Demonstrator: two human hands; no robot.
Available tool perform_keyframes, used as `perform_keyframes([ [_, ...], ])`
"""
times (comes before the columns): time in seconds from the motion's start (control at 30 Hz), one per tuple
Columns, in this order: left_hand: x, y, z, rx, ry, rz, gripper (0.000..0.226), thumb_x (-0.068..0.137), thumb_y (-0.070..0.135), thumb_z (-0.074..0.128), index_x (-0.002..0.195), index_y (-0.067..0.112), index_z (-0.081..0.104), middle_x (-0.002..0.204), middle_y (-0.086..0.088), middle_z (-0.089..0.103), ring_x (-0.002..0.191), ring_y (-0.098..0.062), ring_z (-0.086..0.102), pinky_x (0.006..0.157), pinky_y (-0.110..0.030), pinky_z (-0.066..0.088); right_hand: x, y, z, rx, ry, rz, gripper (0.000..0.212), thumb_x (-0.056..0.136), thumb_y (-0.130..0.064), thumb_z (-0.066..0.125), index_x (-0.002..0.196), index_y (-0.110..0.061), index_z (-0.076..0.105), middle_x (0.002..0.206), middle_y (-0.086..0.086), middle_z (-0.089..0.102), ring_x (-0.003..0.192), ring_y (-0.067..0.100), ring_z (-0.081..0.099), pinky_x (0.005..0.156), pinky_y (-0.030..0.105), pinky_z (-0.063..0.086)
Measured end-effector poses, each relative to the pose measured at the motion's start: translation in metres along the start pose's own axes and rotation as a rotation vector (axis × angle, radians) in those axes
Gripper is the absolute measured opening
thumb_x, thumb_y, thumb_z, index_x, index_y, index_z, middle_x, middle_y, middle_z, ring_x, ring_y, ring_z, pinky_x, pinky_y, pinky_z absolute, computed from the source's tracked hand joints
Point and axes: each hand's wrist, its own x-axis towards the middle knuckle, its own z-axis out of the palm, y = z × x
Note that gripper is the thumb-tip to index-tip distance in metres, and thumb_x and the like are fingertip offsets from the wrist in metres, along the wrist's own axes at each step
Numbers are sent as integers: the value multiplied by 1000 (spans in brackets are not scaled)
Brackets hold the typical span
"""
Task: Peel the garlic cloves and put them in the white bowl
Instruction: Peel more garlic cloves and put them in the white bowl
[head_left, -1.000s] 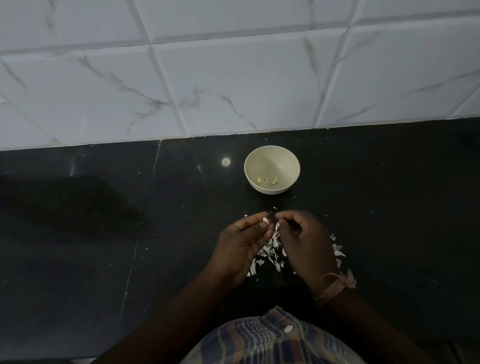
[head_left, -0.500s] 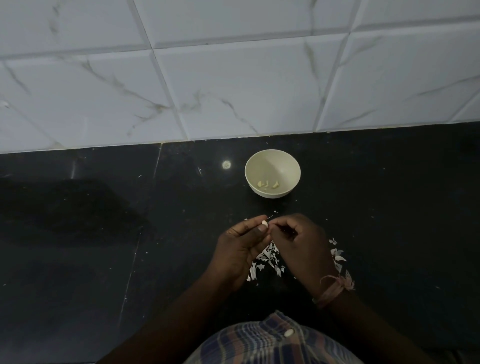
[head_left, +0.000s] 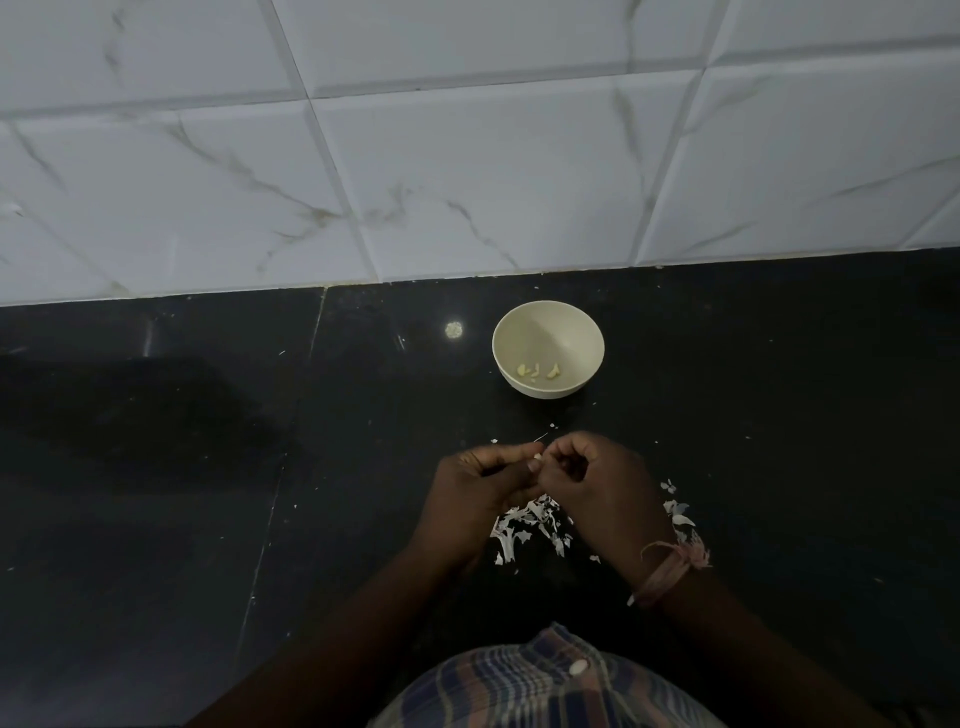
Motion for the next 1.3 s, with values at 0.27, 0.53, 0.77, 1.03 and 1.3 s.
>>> perform_keyframes([
  [0.27,1,4,-2,41,-65,-52,23,93,-4,63,115,-10,70,111,-26,74,100,-31,73,84,-29,60,1,2,0,17,-68,111,10,84,-24,76,77,-18,70,65,-6,65,58,-2,58,53,12,42],
  [0.53,0,0,-1,-177,-107,-141,38,86,4,66,121,-11,65,118,-22,72,101,-24,72,87,-27,59,1,1,-3,291,-93,244,10,90,-20,69,81,-16,72,59,-6,65,48,2,54,52,25,41],
  [0.77,6,-1,3,-105,-32,-122,30,78,11,75,106,-2,74,113,-25,72,95,-26,72,81,-27,61,-2,2,-1,233,-87,186,12,89,-29,72,81,-20,70,58,-12,65,51,-2,55,53,17,41],
  [1.03,2,3,4,-194,-38,-153,29,82,7,69,110,-2,72,107,-17,76,91,-19,75,80,-25,61,3,9,0,244,-22,207,9,90,-19,68,81,-20,70,67,-5,69,53,0,57,56,22,43],
  [1.3,4,3,2,-338,8,-225,20,94,4,60,111,-2,69,99,-16,73,83,-18,72,73,-26,61,4,17,0,138,66,195,33,95,-8,44,64,-18,52,58,-4,49,50,5,41,54,29,33],
])
